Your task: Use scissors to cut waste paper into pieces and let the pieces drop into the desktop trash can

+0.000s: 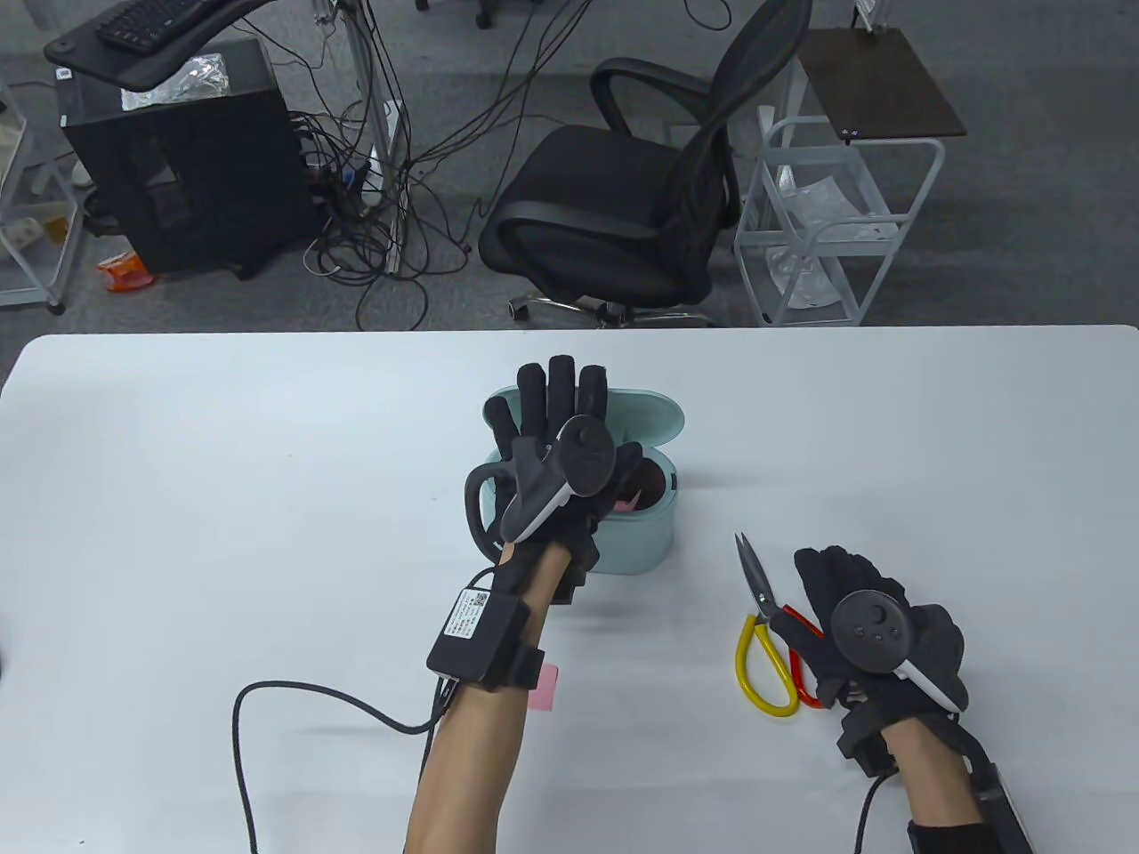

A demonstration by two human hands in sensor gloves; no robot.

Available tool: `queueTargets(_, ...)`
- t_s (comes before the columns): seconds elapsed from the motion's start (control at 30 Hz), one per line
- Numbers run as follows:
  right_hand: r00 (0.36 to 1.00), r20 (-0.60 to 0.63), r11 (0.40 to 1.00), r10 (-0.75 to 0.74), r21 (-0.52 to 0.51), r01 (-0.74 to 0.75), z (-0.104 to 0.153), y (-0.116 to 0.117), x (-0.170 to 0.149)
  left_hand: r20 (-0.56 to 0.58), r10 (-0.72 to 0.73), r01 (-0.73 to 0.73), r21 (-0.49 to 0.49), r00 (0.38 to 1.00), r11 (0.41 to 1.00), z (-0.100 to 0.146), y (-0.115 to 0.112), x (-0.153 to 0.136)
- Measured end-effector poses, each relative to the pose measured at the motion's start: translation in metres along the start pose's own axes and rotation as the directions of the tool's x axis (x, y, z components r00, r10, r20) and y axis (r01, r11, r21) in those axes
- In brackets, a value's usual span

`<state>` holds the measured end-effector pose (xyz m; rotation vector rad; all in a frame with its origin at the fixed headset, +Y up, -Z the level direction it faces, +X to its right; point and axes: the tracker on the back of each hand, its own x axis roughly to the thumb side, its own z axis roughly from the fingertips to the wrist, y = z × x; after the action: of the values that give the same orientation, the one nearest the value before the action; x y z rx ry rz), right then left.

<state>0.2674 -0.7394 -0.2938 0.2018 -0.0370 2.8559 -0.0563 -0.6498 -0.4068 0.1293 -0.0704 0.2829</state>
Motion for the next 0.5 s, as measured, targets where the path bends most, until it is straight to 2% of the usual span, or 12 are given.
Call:
queueTargets(0.3,1.0,0.001,1.0,0.002,0.004,-0.002,0.0,0.001,0.001,0.068,0.001,-0.005,0.052,0.998,0.999,0.02,0.016,-0.024)
queueTargets(0.5,1.0,-0.004,1.0,0.003,0.004,-0.003,0.001,0.001,0.001,0.115,-0.006,-0.001,0.057,0.993,0.998,0.055,0.032,-0.047)
